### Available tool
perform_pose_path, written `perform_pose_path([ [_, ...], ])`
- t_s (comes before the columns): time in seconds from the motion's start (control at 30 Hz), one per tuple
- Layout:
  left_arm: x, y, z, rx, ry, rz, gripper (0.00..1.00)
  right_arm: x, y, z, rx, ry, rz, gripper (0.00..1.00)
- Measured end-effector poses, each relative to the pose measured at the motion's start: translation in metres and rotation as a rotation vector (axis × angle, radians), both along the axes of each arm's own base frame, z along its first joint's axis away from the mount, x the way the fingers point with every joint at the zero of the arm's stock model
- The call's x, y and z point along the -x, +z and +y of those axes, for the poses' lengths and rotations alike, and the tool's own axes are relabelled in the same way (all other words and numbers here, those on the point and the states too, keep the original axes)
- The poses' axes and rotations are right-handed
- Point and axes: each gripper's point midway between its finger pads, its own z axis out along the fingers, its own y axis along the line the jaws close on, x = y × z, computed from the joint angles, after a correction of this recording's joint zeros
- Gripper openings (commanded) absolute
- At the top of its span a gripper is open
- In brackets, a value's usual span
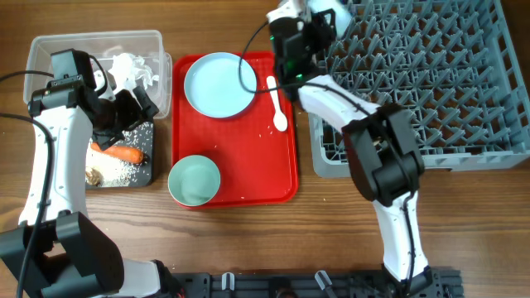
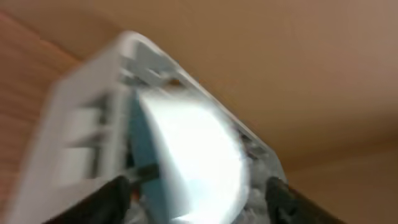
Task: Sort waste into correct bins and load items into the dishwasher rack
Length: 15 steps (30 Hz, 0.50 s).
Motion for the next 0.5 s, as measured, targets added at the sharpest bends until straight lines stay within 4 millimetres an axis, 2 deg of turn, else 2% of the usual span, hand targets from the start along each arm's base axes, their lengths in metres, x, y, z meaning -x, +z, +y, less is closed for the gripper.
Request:
perform_pose_path([
  [0.1, 0.0, 0.0, 0.0, 0.0, 0.0, 0.0, 1.0, 0.006, 0.002, 0.027, -0.009, 0.049, -0.011, 1.0],
  [0.23, 0.0, 0.0, 0.0, 0.0, 0.0, 0.0, 1.0, 0.012, 0.01, 0.048, -0.032, 0.077, -0.055, 1.0],
  [0.33, 0.0, 0.0, 0.0, 0.0, 0.0, 0.0, 1.0, 0.02, 0.004, 0.061, -0.027, 0.103, -0.013, 1.0],
  [0.43, 0.0, 0.0, 0.0, 0.0, 0.0, 0.0, 1.0, 0.043, -0.013, 0.079, -0.022, 0.165, 0.131, 1.0],
  [0.5, 0.0, 0.0, 0.0, 0.0, 0.0, 0.001, 1.0, 0.069, -0.021, 0.096, -0.093, 0.214, 0.233, 1.0],
])
